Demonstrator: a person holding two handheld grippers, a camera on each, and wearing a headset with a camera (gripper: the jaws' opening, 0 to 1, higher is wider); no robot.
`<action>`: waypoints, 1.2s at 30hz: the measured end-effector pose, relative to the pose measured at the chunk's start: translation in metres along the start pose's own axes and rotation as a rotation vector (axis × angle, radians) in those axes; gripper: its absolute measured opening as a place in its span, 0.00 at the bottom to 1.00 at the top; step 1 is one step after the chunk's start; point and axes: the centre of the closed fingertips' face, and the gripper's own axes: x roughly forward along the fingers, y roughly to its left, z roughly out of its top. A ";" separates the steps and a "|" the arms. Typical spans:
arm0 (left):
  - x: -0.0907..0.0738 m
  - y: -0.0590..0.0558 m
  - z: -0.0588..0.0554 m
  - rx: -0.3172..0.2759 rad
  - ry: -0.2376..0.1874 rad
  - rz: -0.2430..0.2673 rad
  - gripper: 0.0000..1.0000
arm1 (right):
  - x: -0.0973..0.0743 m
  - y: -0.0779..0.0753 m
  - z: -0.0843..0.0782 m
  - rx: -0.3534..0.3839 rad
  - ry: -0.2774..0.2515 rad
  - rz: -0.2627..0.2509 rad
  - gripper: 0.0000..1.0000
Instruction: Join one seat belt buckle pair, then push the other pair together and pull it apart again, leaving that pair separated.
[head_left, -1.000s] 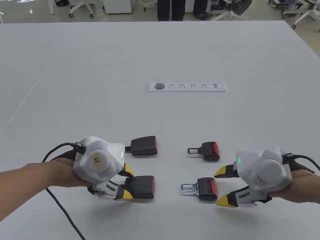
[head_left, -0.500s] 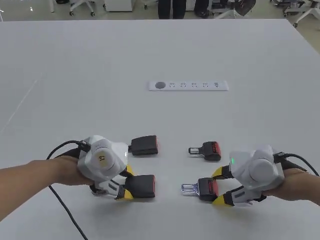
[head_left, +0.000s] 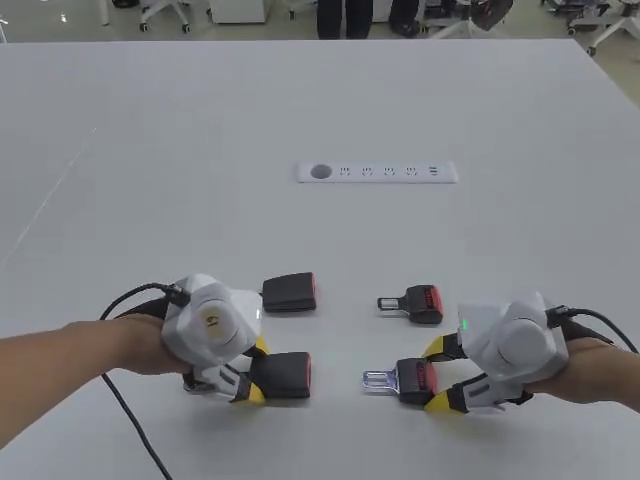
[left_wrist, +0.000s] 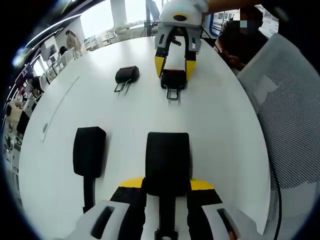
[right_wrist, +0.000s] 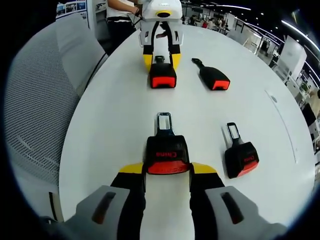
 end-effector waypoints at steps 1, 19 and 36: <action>0.000 0.000 0.000 0.001 0.001 -0.003 0.32 | 0.000 0.000 0.000 0.001 0.000 0.000 0.32; 0.000 0.000 0.000 -0.013 0.000 -0.026 0.31 | -0.001 -0.001 0.000 0.000 0.003 -0.002 0.31; 0.003 0.004 -0.005 -0.008 0.017 -0.032 0.29 | -0.001 -0.004 0.002 0.005 0.002 -0.005 0.31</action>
